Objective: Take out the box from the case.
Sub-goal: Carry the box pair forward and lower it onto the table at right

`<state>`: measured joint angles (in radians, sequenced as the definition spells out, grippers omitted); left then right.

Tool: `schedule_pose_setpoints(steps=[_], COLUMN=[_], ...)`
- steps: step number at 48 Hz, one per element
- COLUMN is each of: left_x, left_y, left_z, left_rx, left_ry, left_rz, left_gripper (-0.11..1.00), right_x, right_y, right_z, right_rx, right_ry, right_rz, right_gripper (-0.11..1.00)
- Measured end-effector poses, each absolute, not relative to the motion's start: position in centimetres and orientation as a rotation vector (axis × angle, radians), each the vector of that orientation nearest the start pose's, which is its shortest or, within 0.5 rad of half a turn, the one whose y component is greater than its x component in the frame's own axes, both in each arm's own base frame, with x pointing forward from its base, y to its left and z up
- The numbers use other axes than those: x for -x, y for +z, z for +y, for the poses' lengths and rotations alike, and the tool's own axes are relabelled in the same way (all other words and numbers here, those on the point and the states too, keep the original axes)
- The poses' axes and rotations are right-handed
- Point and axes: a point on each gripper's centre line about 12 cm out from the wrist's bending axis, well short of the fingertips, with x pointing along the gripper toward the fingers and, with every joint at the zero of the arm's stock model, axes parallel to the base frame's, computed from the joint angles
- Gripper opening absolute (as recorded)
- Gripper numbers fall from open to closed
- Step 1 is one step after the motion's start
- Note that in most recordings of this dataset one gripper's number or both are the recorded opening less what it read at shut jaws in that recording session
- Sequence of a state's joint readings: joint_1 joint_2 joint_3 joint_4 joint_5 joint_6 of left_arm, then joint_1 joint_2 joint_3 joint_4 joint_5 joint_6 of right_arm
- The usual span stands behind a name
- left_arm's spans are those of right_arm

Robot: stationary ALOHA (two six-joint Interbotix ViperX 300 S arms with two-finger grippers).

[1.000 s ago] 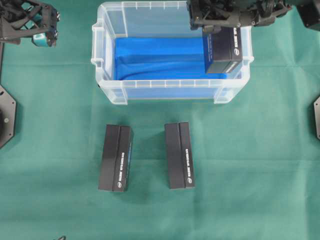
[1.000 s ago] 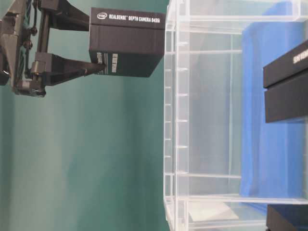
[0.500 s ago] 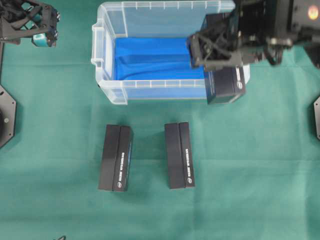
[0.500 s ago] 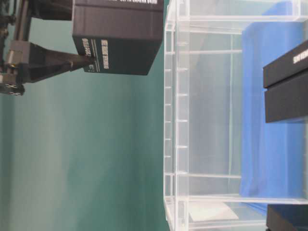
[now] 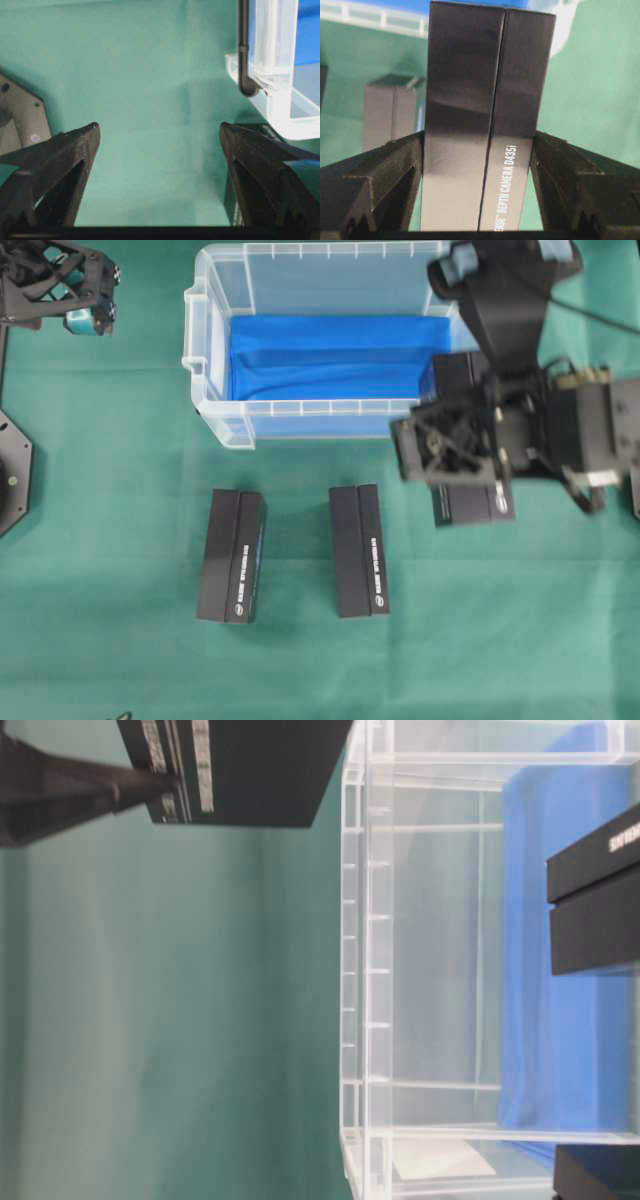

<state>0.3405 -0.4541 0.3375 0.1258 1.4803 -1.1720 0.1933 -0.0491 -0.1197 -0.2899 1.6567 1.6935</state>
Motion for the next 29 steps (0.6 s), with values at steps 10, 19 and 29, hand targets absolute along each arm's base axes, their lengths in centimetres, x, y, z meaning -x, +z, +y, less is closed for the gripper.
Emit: schedule_pose_setpoints(steps=[10, 19, 29], left_x=[-22.5, -22.5, -22.5], left_y=[34.3, 34.3, 34.3], left_z=[9.5, 9.5, 9.5], left_rx=[1.094, 1.095, 1.096], left_ry=[1.146, 1.147, 1.148], left_rz=[0.989, 0.988, 0.987], left_gripper=[0.94, 0.94, 0.94], right_x=[-34.3, -33.8, -33.9], right_y=[36.7, 36.7, 36.5], right_z=[6.4, 7.7, 7.7], right_rx=[-1.067, -1.055, -1.060], right_ry=[-1.211, -1.220, -1.227], right_rz=[0.924, 0.937, 0.935], right_gripper=[0.68, 0.68, 0.68])
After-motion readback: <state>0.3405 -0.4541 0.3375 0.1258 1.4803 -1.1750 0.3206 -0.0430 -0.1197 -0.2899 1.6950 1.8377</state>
